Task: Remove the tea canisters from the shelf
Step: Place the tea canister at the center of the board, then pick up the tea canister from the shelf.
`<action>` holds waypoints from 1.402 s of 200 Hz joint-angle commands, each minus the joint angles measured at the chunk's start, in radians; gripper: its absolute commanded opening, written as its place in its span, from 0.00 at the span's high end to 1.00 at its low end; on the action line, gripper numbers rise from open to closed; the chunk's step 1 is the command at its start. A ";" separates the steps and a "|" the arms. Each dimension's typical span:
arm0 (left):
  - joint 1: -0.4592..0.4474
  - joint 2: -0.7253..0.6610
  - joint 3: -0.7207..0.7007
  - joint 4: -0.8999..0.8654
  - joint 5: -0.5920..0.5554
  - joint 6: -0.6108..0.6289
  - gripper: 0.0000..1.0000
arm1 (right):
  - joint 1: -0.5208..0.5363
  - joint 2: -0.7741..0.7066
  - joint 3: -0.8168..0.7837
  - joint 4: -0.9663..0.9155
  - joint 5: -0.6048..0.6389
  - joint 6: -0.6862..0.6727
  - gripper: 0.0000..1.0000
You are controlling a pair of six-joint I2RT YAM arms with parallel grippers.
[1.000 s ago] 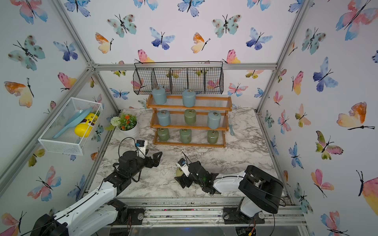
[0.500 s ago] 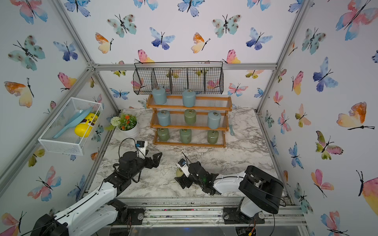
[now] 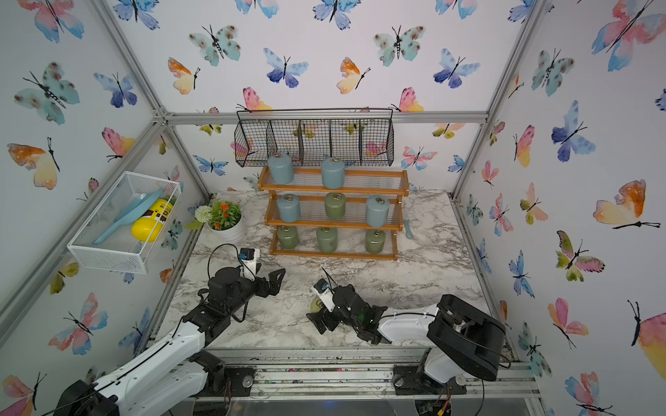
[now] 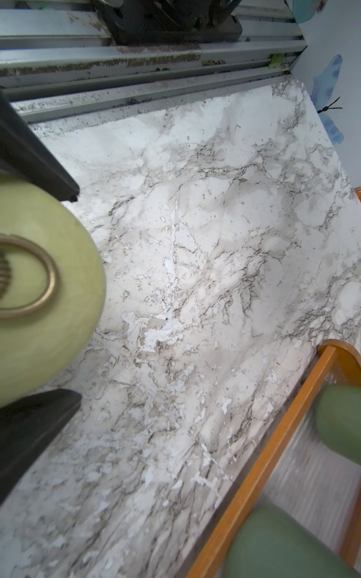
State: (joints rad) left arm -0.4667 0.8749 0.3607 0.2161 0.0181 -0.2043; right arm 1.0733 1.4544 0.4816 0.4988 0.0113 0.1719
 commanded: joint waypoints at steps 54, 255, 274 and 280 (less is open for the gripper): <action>-0.001 -0.025 0.040 -0.051 -0.028 0.043 0.02 | 0.007 -0.151 0.020 -0.148 0.022 0.001 0.00; 0.027 0.278 0.736 -0.393 -0.038 0.264 0.02 | 0.005 -0.321 0.211 -0.407 0.190 0.025 0.00; 0.063 0.351 0.853 -0.419 0.005 0.269 0.01 | 0.005 -0.325 0.207 -0.409 0.186 0.036 0.00; 0.073 0.370 0.881 -0.416 0.016 0.276 0.01 | 0.005 -0.327 0.206 -0.410 0.186 0.040 0.00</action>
State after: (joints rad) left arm -0.4343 1.1805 1.1316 -0.1230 -0.0143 0.0250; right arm 1.0733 1.1469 0.6857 0.1070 0.1776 0.1860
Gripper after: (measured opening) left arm 0.984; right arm 0.996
